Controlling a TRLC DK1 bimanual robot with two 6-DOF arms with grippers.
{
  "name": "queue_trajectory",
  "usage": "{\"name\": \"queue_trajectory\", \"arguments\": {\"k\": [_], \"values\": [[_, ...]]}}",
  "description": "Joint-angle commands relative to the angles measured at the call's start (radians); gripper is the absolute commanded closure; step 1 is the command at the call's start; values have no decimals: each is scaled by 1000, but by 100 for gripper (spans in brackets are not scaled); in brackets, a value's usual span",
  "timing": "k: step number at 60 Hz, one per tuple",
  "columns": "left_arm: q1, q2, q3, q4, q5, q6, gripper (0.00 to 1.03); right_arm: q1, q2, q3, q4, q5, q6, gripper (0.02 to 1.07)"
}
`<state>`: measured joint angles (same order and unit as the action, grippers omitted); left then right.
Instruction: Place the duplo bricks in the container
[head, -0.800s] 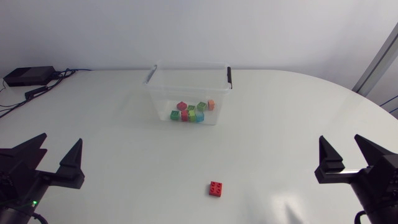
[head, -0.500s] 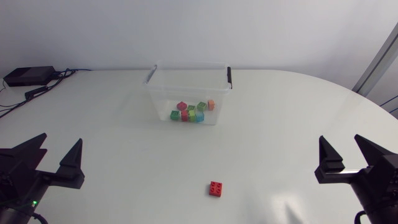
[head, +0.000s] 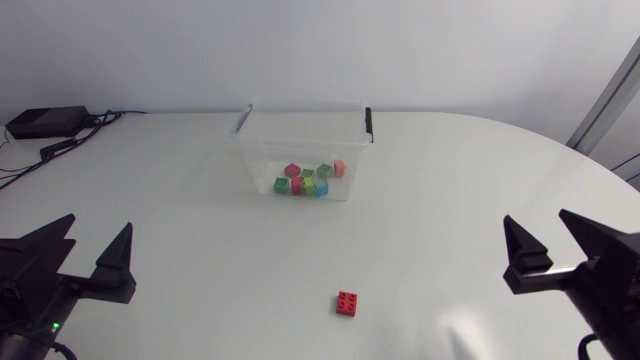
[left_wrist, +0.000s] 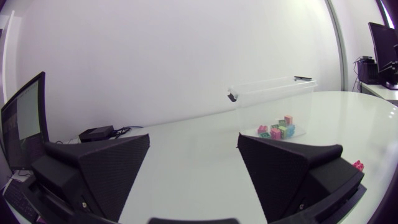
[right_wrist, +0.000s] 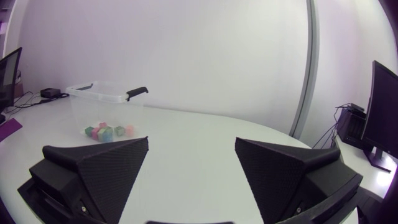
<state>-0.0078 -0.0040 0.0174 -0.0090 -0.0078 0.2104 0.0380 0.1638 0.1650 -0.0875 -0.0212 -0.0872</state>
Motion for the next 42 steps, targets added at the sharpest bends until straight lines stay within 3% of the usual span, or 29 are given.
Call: {"name": "queue_trajectory", "arguments": {"k": [1, 10, 21, 29, 42], "values": [[-4, -11, -16, 3, -3, 7, 4, 31, 158, 126, -38, -6, -16, 6], [-4, -11, -16, 3, -3, 7, 4, 138, 416, 337, -192, -11, -100, 6], [-4, -11, -16, 3, -3, 7, 4, 451, 608, 458, -367, -6, -155, 6], [-4, -11, -16, 3, -3, 7, 4, 631, 729, 450, -386, -3, -169, 6], [-4, -11, -16, 3, -3, 7, 4, 665, 950, 432, -291, 3, -256, 6]]}}
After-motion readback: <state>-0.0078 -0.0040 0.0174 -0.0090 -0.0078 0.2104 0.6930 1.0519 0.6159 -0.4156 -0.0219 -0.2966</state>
